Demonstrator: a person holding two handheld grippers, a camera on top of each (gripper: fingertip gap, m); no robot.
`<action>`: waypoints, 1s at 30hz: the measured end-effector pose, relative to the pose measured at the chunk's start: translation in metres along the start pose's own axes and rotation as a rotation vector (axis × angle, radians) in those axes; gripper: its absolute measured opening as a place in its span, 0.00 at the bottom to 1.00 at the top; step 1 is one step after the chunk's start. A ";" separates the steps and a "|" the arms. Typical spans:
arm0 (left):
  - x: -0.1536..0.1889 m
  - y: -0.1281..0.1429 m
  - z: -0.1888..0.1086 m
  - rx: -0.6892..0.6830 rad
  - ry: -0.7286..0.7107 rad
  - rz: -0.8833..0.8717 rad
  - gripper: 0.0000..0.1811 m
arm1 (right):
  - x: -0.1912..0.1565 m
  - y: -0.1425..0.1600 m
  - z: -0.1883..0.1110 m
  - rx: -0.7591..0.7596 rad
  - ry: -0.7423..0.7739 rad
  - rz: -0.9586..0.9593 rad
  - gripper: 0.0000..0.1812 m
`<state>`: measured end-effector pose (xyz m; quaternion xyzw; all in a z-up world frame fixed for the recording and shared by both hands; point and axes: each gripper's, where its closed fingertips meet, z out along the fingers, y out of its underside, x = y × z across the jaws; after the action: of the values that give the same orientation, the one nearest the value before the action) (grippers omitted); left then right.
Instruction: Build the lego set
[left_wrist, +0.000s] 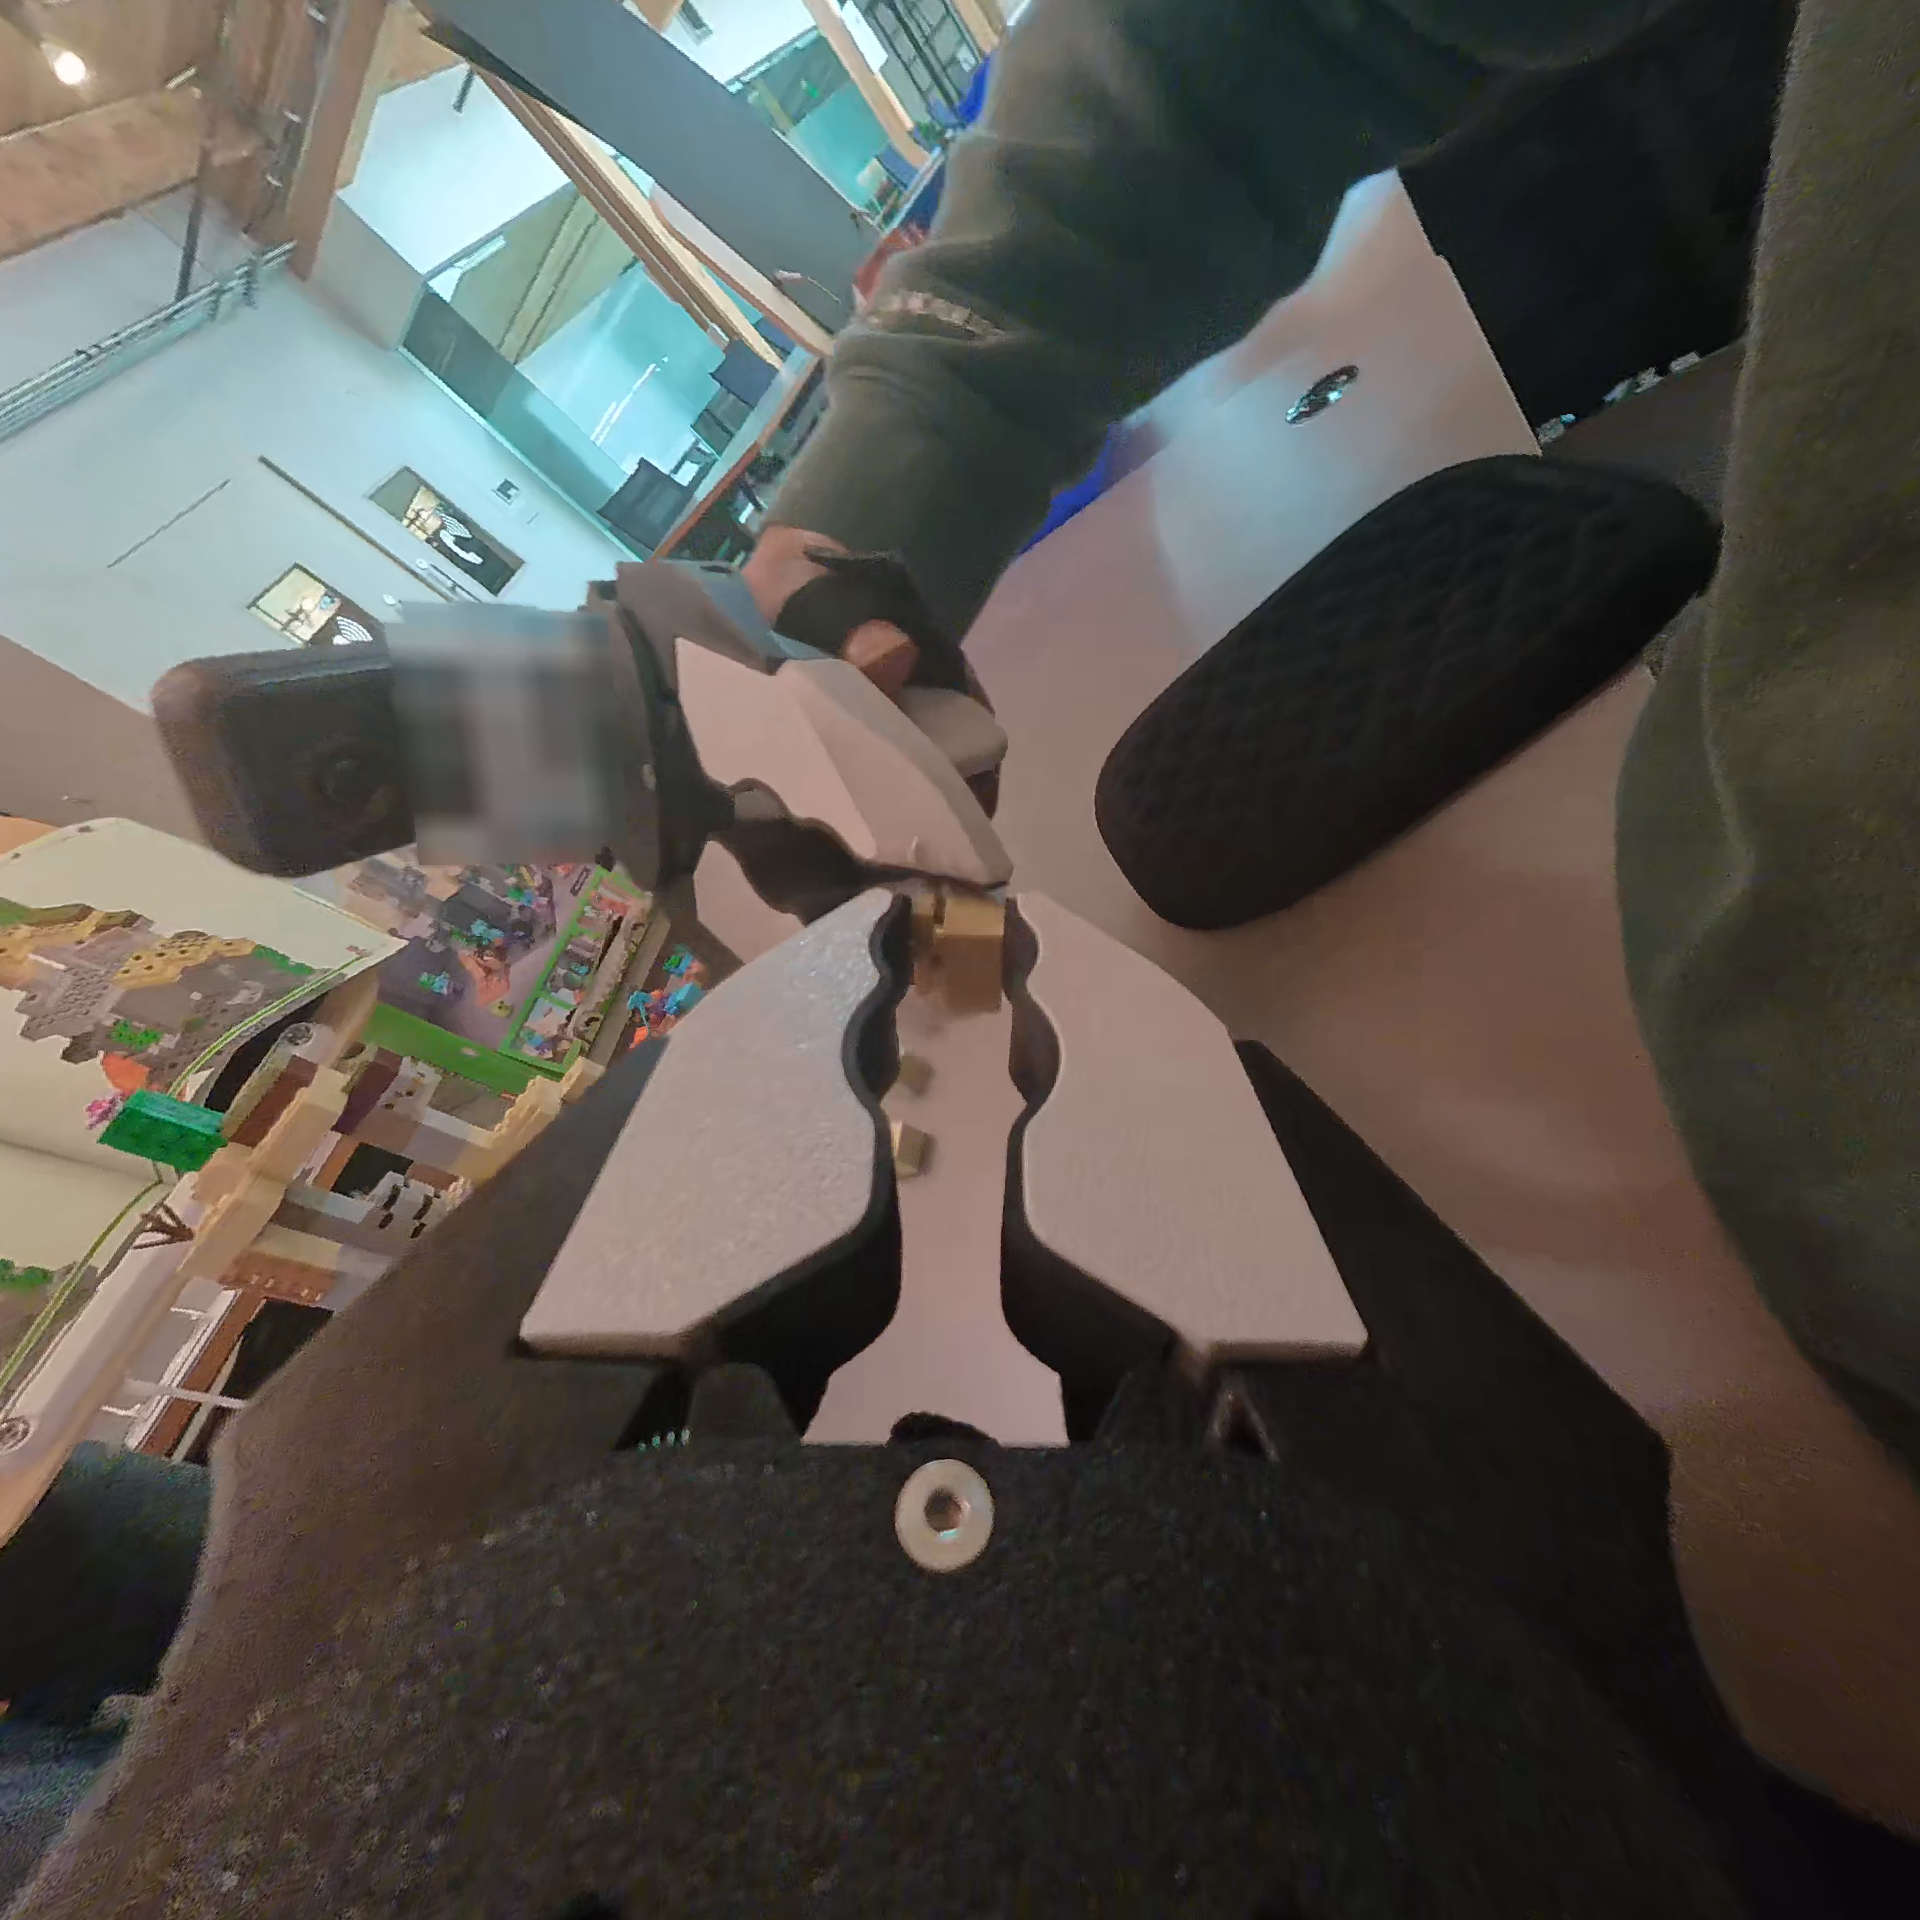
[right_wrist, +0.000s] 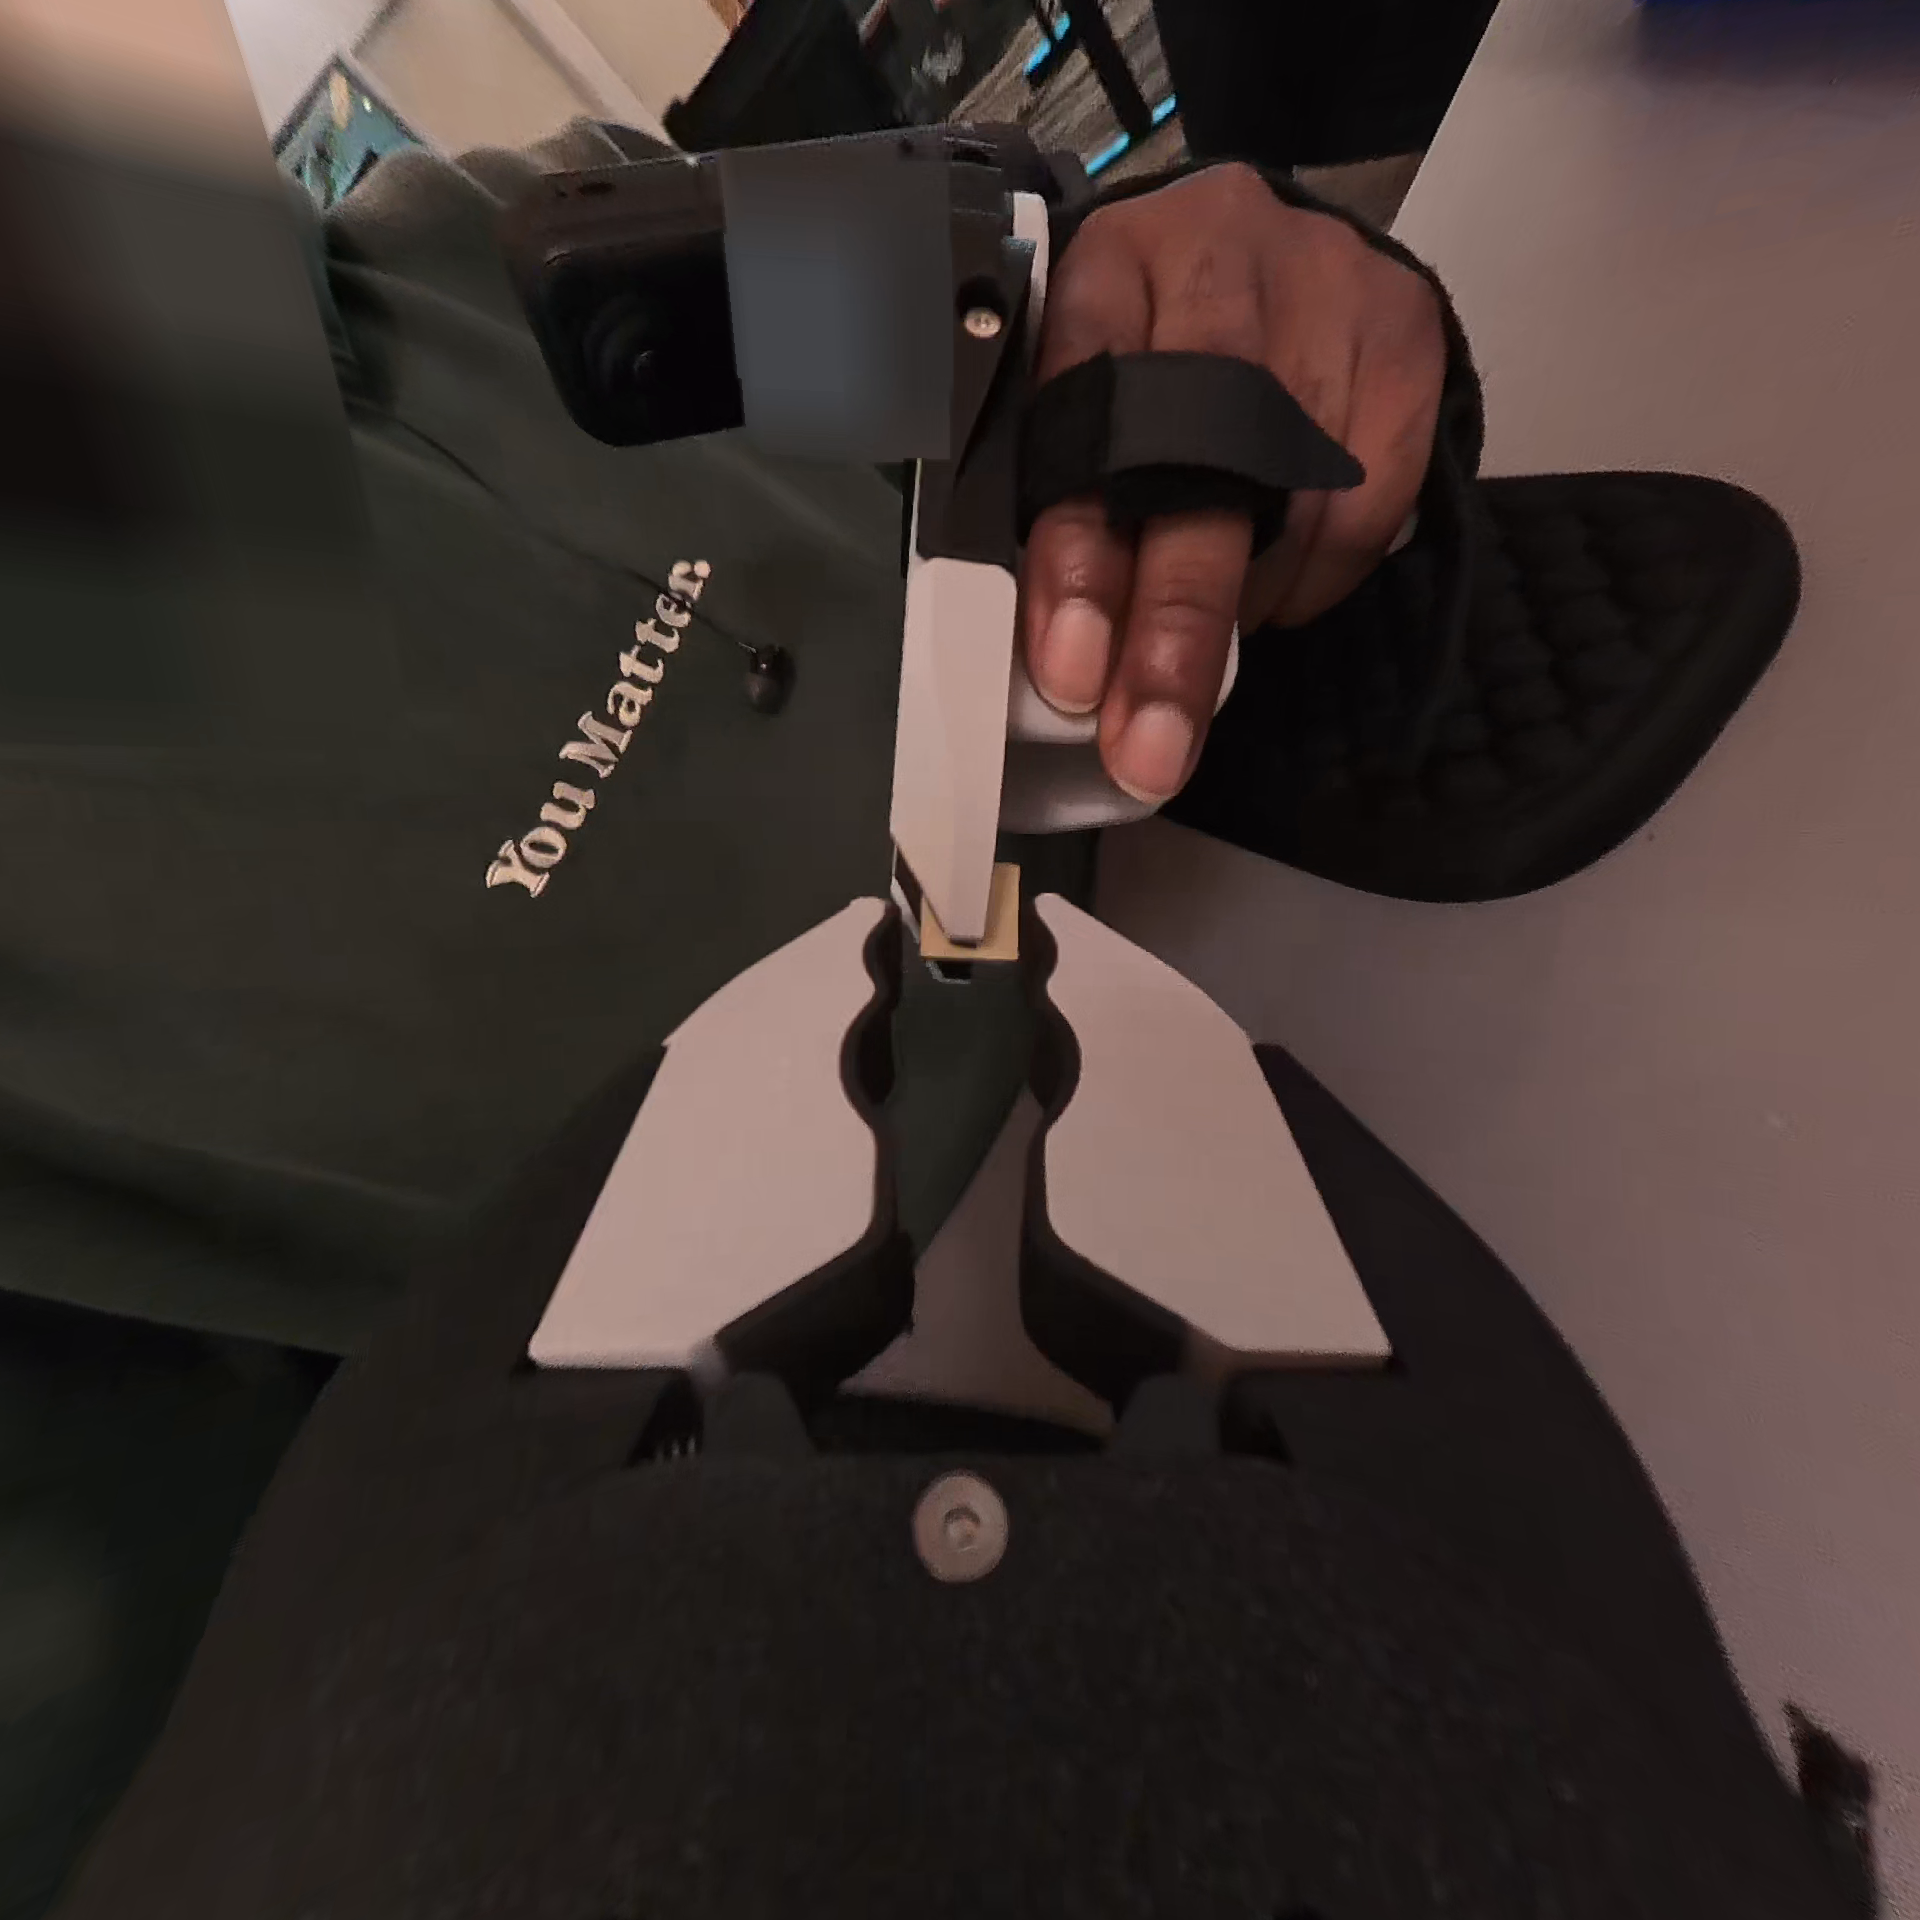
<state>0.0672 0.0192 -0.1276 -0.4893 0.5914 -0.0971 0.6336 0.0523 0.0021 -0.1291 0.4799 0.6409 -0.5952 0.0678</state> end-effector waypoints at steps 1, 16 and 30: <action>-0.002 -0.001 0.000 0.001 -0.010 0.001 0.09 | -0.001 0.001 0.000 0.014 0.006 0.001 0.13; -0.004 -0.016 0.010 0.048 -0.037 0.019 0.09 | -0.016 0.000 -0.005 0.313 -0.007 0.008 0.10; -0.005 -0.007 0.012 -0.017 -0.064 0.042 0.09 | -0.009 0.003 -0.008 0.323 0.030 0.067 0.10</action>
<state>0.0795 0.0254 -0.1209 -0.4848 0.5818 -0.0632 0.6499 0.0630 0.0037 -0.1231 0.5143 0.5216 -0.6808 0.0000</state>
